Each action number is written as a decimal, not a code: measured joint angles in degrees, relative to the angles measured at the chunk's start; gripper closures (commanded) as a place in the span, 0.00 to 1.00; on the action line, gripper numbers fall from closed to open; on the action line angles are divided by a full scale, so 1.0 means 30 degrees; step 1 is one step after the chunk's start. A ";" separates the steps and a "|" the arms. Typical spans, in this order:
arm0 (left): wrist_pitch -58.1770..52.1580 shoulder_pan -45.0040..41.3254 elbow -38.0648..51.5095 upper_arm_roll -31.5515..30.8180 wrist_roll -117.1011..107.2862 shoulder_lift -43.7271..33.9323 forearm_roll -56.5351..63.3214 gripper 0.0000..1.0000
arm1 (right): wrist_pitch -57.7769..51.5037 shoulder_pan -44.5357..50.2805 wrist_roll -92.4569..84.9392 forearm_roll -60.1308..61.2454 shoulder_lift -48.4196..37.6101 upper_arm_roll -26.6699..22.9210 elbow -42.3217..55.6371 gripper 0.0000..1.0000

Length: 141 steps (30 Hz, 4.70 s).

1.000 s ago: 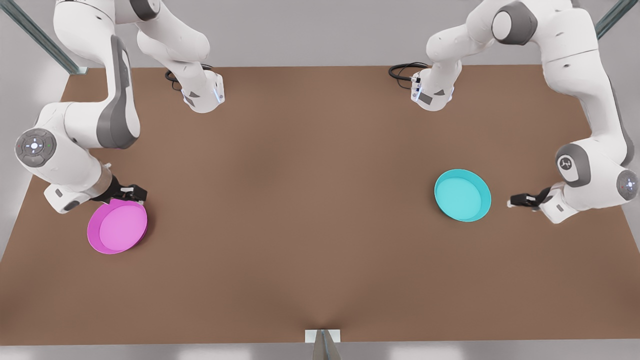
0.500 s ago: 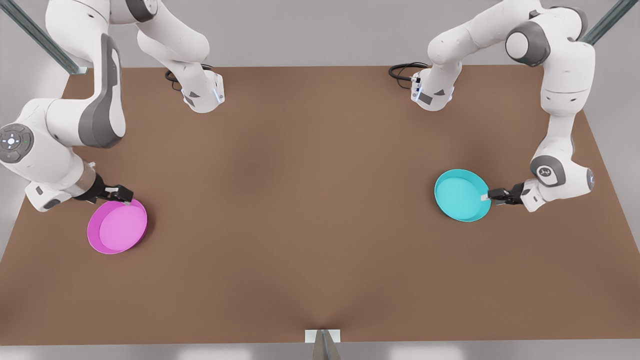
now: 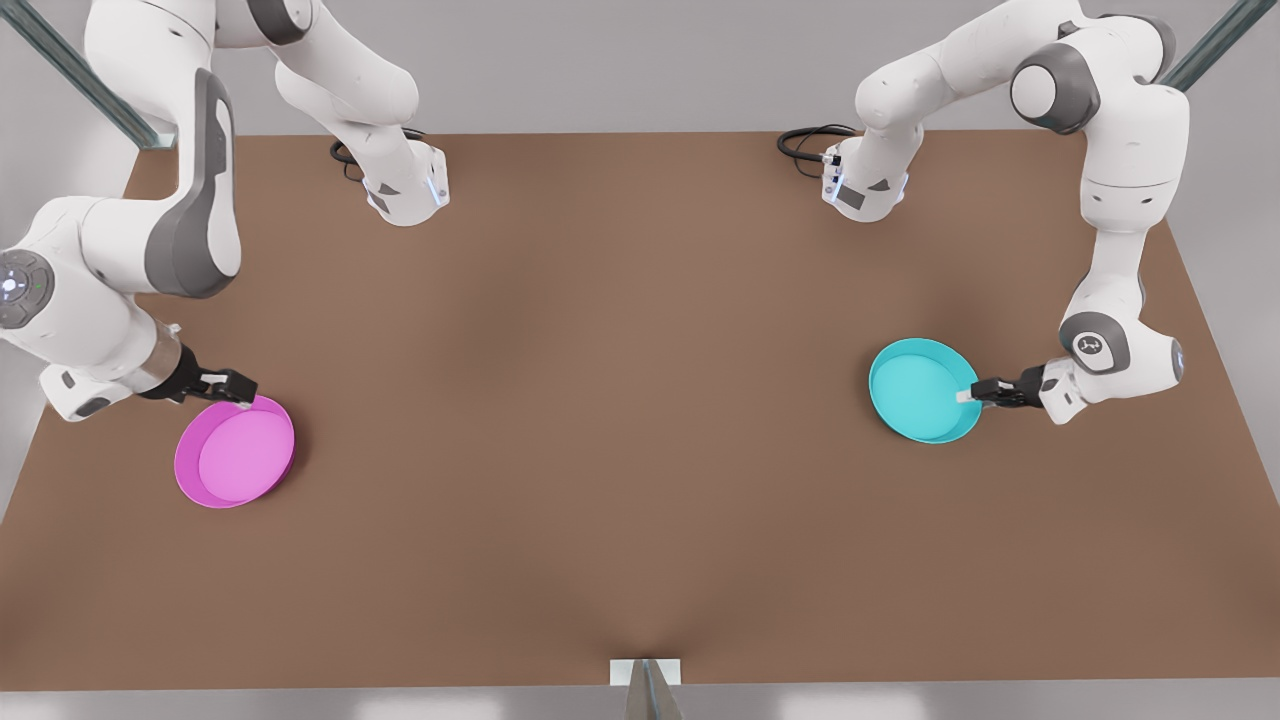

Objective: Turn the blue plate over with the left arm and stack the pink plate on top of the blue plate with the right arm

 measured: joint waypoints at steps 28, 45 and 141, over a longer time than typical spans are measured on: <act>0.0003 0.0029 0.0088 0.0029 -0.0128 0.0517 0.0059 0.63 | 0.0046 -0.0225 0.0235 -0.0033 0.0736 -0.0008 0.0117 0.00; 0.0050 -0.0003 0.0086 0.0024 -0.0196 0.0515 0.0650 0.74 | 0.0146 -0.0178 0.0176 -0.0092 0.0735 -0.0032 0.0117 0.00; -2.4974 -2.9237 1.7603 -0.0686 -2.5492 1.1816 3.4656 0.79 | 0.3797 -0.7000 -0.8264 0.2047 0.5908 0.0173 -0.0692 0.00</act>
